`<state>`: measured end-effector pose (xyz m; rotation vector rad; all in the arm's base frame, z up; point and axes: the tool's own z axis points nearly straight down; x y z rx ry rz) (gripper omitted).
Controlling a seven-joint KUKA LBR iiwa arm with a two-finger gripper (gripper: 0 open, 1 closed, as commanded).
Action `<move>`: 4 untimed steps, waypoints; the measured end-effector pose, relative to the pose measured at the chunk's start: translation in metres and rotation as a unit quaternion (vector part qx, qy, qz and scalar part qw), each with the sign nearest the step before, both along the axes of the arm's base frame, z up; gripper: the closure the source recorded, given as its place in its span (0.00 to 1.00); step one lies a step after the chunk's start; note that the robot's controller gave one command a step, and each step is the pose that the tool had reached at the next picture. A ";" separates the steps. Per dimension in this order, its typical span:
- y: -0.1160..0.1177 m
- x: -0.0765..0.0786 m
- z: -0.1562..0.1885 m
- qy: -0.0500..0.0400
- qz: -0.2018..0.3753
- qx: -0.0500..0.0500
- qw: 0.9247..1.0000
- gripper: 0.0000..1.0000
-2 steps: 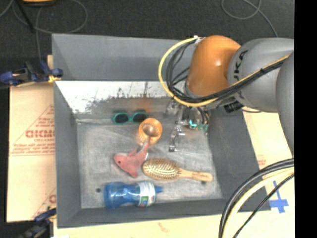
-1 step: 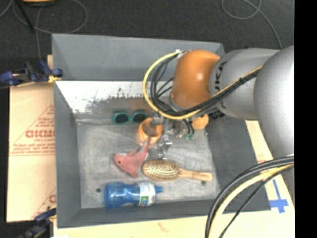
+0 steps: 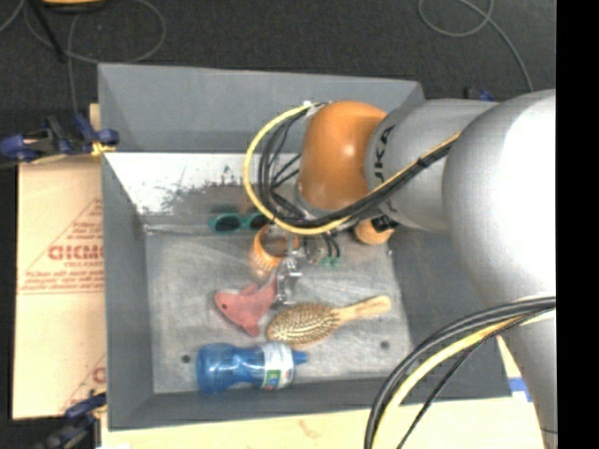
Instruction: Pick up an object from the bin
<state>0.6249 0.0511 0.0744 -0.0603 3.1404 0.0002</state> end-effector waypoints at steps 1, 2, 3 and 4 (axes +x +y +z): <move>0.009 -0.073 0.000 -0.007 0.272 0.000 0.962 1.00; 0.009 -0.073 0.000 -0.007 0.271 0.000 0.962 1.00; 0.015 -0.089 0.041 0.002 0.274 0.000 0.962 1.00; -0.044 -0.068 0.216 -0.003 0.215 -0.001 0.977 1.00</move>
Offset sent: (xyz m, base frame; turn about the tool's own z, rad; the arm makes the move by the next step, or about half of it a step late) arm 0.0000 0.0000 0.0000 0.0000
